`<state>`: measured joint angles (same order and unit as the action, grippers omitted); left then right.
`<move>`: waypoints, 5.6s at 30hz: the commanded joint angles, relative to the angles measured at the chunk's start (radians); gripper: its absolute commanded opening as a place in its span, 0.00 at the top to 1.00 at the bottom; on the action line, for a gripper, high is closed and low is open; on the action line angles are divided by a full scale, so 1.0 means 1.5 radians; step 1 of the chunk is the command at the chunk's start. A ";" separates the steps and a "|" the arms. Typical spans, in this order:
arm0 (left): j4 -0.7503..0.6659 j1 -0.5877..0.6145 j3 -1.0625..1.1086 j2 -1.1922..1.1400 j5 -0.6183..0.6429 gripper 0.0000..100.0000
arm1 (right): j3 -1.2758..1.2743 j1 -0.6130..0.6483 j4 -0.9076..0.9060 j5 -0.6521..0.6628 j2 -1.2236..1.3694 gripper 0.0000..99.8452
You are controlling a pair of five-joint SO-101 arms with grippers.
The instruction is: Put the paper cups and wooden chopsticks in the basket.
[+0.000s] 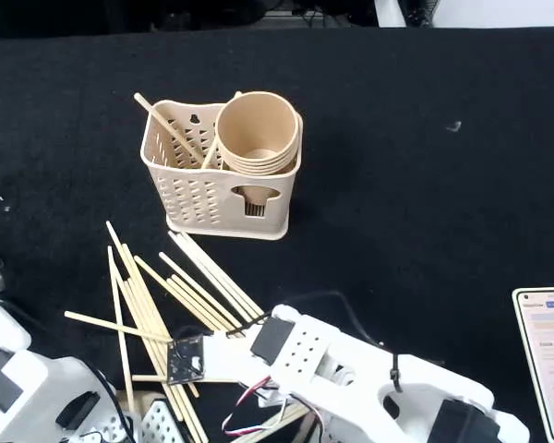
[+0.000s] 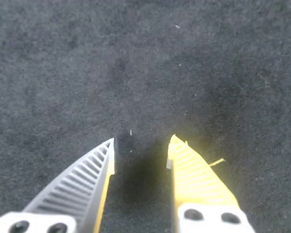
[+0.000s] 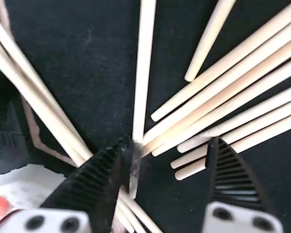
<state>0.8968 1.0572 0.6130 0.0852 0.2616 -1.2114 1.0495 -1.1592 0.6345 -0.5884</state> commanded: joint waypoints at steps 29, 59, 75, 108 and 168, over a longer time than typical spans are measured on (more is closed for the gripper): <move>0.000 0.004 -0.034 0.025 0.005 0.82 | 0.038 -0.375 0.072 0.173 -0.002 0.99; 0.000 0.005 -0.034 0.025 0.005 0.82 | 0.028 -0.278 0.309 0.001 0.004 0.80; 0.000 0.003 -0.032 0.025 0.005 0.82 | 0.013 -0.268 0.260 -0.002 0.004 0.80; 0.000 -0.001 -0.033 0.025 0.005 0.82 | 0.059 -0.433 0.055 0.002 -0.164 0.95; 0.000 0.005 -0.036 0.025 0.004 0.82 | 0.057 -0.388 0.102 0.182 -0.065 0.98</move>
<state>0.8968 1.0572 0.6130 0.0852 0.2616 -1.1254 0.4373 -1.1193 1.0579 -0.6912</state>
